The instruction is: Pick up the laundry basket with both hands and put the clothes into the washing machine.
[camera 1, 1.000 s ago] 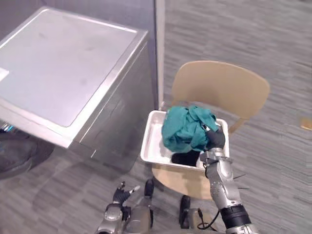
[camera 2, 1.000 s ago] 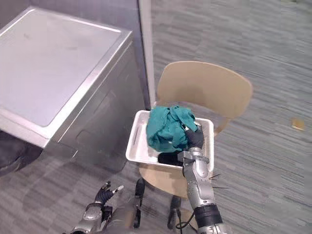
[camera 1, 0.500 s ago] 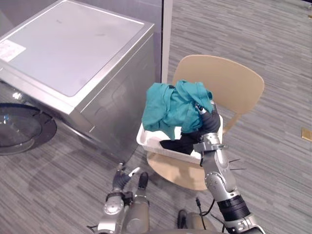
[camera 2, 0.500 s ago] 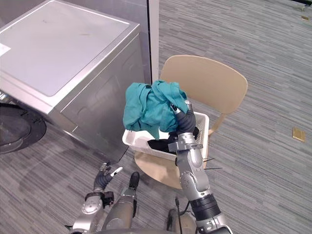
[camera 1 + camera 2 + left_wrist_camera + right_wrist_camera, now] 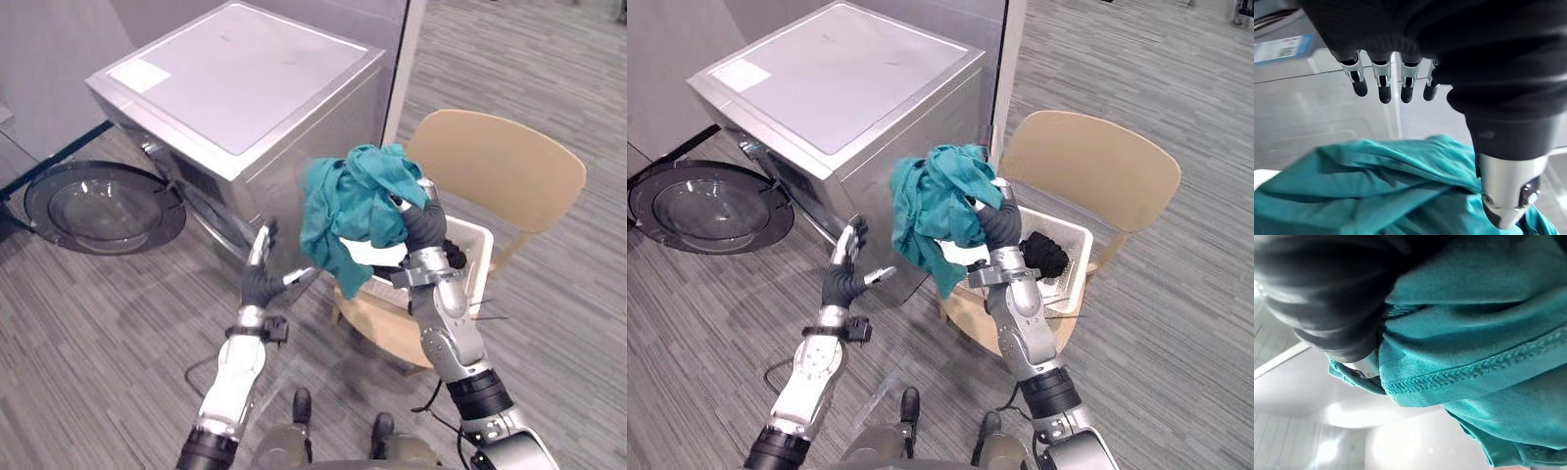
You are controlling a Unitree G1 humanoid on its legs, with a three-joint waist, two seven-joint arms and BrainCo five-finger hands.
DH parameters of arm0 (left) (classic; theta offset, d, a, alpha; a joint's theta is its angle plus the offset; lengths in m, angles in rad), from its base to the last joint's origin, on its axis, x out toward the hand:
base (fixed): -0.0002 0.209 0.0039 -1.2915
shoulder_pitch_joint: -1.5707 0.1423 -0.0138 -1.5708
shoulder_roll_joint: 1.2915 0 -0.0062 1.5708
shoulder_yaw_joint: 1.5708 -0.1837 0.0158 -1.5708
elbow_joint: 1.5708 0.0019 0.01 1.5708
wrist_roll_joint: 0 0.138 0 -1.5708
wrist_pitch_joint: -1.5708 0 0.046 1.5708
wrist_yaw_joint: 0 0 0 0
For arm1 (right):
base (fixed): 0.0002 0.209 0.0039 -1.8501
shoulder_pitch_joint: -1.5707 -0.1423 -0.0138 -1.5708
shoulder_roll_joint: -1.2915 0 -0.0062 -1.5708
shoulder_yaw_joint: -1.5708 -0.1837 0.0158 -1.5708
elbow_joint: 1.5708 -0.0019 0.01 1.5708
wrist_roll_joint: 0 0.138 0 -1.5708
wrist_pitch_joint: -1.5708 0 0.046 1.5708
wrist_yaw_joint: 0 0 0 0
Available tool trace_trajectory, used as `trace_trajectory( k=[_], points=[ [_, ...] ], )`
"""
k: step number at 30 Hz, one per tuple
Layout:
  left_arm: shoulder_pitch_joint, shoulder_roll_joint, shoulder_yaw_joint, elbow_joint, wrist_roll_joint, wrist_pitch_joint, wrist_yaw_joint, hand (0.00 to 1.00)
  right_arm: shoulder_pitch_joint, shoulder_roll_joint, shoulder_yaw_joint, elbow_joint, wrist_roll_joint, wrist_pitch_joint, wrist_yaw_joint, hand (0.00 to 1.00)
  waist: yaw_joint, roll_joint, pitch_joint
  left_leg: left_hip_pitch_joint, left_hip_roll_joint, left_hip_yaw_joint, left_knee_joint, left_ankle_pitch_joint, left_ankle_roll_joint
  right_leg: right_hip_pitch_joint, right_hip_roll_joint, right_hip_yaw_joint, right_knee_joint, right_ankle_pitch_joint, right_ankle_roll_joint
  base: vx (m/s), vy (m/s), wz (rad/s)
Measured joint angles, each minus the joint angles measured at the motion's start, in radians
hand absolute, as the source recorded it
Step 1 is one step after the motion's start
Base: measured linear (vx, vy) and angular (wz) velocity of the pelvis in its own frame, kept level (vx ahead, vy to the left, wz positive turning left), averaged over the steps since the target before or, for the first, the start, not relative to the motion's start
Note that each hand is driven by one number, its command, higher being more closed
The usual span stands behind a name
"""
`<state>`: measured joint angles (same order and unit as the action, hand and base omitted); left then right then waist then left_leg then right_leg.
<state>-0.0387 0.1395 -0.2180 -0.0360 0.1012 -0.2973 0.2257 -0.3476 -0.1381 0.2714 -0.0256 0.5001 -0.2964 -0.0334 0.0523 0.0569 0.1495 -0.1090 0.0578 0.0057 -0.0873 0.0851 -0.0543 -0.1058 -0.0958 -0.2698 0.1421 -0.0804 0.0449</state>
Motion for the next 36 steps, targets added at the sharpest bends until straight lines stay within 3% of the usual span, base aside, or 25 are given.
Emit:
trace_trajectory(
  k=[2,7,8,15,16,22,27,36],
  points=[
    [-0.048,0.015,-0.036,-0.001,0.055,0.007,0.017,0.0,-0.031,0.017,0.061,0.0,0.004,0.005,0.021,1.0,0.001,-0.002,-0.003,0.008,-0.017,0.004,-0.006,0.019,0.007,0.017,-0.011,0.002,-0.029,0.025,0.023,-0.03,0.106,0.01],
    [-0.123,0.03,-0.114,0.089,0.121,0.031,0.041,0.0,-0.055,0.032,0.189,0.0,0.056,0.032,0.061,1.0,0.002,-0.005,-0.055,0.02,-0.032,0.017,-0.006,0.025,0.017,0.052,-0.013,0.027,-0.091,0.057,0.036,0.05,0.047,-0.04],
    [-0.137,0.034,-0.122,0.105,0.131,0.037,0.043,1.0,-0.055,0.032,0.2,0.0,0.067,0.034,0.061,1.0,0.002,-0.006,-0.06,0.02,-0.031,0.017,-0.006,0.025,0.017,0.055,-0.011,0.027,-0.098,0.06,0.037,0.0,0.0,0.0],
    [-0.205,0.066,-0.176,0.214,0.182,0.094,0.082,1.0,-0.045,0.009,0.377,0.015,0.221,0.037,0.118,1.0,-0.012,-0.009,-0.082,0.04,-0.006,0.008,-0.006,0.028,0.013,0.097,0.018,0.029,-0.148,0.087,0.015,-0.01,-0.023,-0.03],
    [-0.205,0.067,-0.178,0.218,0.183,0.095,0.082,1.0,-0.037,0.009,0.378,0.016,0.229,0.037,0.126,0.0,-0.012,-0.009,-0.082,0.042,-0.004,0.002,-0.006,0.028,0.012,0.102,0.02,0.025,-0.151,0.087,0.014,-0.01,-0.028,0.14],
    [-0.201,0.071,-0.183,0.242,0.167,0.095,0.081,1.0,0.007,-0.004,0.387,0.021,0.243,0.029,0.168,0.0,-0.009,-0.01,-0.083,0.04,0.011,-0.013,-0.007,0.03,-0.001,0.108,0.037,0.018,-0.159,0.091,0.007,-0.03,-0.022,0.04],
    [-0.106,0.048,-0.165,0.242,0.128,0.094,0.06,1.0,0.117,-0.012,0.353,0.025,0.167,0.033,0.182,0.0,-0.01,-0.022,-0.092,0.04,0.014,-0.018,-0.007,0.028,-0.004,0.114,0.042,0.014,-0.166,0.092,0.005,0.0,-0.004,0.01],
    [0.119,0.011,0.021,0.373,-0.07,0.046,0.015,1.0,0.313,-0.109,0.162,0.183,-0.275,0.045,0.112,0.0,-0.001,-0.028,-0.088,0.007,0.013,-0.035,0.022,0.021,-0.012,0.085,0.04,0.001,-0.125,0.065,0.008,-0.01,-0.004,0.05]
  ],
)
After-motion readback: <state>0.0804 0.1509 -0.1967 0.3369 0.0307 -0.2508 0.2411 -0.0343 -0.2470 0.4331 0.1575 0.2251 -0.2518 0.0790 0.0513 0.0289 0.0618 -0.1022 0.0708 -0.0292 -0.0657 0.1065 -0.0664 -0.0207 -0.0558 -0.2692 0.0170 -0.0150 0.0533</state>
